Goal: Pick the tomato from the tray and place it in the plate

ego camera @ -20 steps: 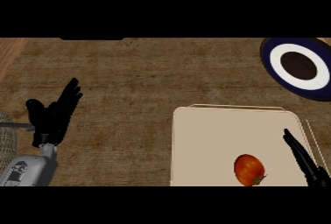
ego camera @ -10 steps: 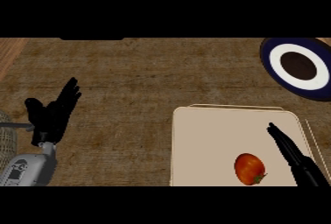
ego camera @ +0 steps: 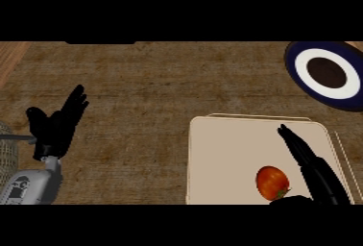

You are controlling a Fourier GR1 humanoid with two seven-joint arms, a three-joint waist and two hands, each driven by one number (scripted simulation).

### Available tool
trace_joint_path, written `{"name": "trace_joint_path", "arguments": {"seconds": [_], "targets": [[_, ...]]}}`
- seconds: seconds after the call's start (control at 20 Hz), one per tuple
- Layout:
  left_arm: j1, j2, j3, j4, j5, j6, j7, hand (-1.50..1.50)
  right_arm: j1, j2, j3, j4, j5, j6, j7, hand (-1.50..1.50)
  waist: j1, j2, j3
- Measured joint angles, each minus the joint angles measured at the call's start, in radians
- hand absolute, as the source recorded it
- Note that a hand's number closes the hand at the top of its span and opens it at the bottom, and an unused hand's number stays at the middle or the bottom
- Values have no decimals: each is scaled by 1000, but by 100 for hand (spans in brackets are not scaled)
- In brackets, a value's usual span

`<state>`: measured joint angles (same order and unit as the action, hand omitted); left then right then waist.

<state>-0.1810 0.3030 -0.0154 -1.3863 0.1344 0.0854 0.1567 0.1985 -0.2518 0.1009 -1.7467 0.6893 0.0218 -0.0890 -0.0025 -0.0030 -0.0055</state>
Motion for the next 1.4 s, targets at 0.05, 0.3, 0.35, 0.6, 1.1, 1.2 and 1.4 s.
{"name": "trace_joint_path", "arguments": {"seconds": [0.05,0.3,0.35,0.6,1.1,1.2,1.4], "targets": [[5,-5,4,0,-5,-5,-4,0,-10,6,1,13,12,-3,-2,-150,0,-1,-2],[12,-15,29,-3,-13,-29,-4,0,-53,16,0,50,55,16,17,-150,-1,-4,-6],[15,-20,29,-7,-17,-29,-1,0,-67,21,5,58,63,24,25,-150,-2,-5,-7],[16,-21,42,-19,-25,-41,14,0,-70,3,36,43,95,80,19,150,-1,-6,-9],[30,-41,46,-42,-50,-44,9,0,-76,28,52,53,131,43,-62,150,-1,-11,-16],[29,-42,50,-45,-47,-47,18,0,-59,46,58,25,163,7,-50,150,-4,-8,-13],[15,-54,41,-20,-61,-49,4,0,-233,67,11,88,147,102,64,150,10,2,-4]]}}
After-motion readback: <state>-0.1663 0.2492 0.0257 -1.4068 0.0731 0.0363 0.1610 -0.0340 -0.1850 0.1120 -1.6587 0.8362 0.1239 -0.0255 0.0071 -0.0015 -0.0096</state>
